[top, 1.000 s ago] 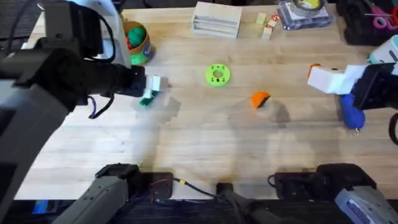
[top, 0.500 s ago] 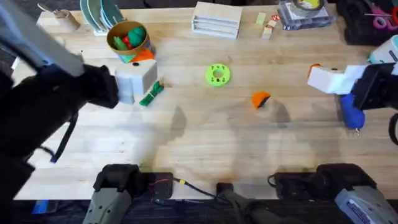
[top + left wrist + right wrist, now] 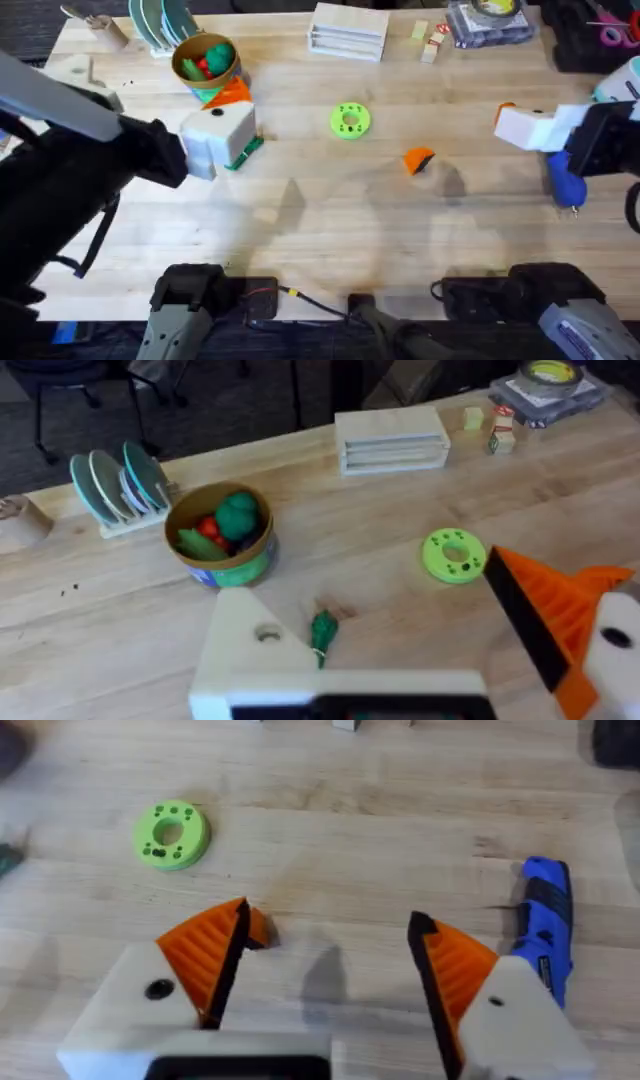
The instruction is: Pick up the gripper from the table and insert it into the empty holder that is missing its gripper. Then pick up a screw, insert it into the mounting hole, and use the screwdriver to tighten it. Finally, clean up the table by picking up the vegetable and placing it into the bucket.
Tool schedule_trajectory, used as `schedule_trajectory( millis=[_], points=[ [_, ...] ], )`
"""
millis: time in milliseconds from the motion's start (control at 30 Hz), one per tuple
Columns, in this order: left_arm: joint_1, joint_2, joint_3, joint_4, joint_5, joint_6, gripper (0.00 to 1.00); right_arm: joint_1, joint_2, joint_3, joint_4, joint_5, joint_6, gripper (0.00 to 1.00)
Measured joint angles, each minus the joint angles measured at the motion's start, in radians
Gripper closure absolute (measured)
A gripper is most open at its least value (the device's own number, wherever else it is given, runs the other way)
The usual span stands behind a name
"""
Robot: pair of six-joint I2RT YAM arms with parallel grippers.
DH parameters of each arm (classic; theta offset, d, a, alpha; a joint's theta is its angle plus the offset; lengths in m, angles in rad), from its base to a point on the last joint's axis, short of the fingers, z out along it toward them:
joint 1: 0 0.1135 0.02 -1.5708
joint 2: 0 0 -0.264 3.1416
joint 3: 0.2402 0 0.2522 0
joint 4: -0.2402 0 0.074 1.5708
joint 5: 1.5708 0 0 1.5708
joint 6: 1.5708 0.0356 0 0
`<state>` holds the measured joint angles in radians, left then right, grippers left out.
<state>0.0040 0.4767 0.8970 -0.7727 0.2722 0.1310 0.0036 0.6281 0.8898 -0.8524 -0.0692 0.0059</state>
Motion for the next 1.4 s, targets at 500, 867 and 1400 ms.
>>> schedule_trajectory(
  millis=[500,867,1400],
  points=[
    [0.0,0.0,0.0,-0.034,0.046,0.0,0.008,0.0,0.0,0.0,0.0,0.0,0.0,0.01],
    [-0.039,-0.04,-0.176,0.337,0.077,0.011,0.008,0.0,0.0,0.0,0.0,0.0,0.0,0.01],
    [-0.041,-0.443,-0.723,0.785,0.165,0.013,0.008,0.0,0.0,0.0,0.0,0.0,0.0,0.009]
  ],
)
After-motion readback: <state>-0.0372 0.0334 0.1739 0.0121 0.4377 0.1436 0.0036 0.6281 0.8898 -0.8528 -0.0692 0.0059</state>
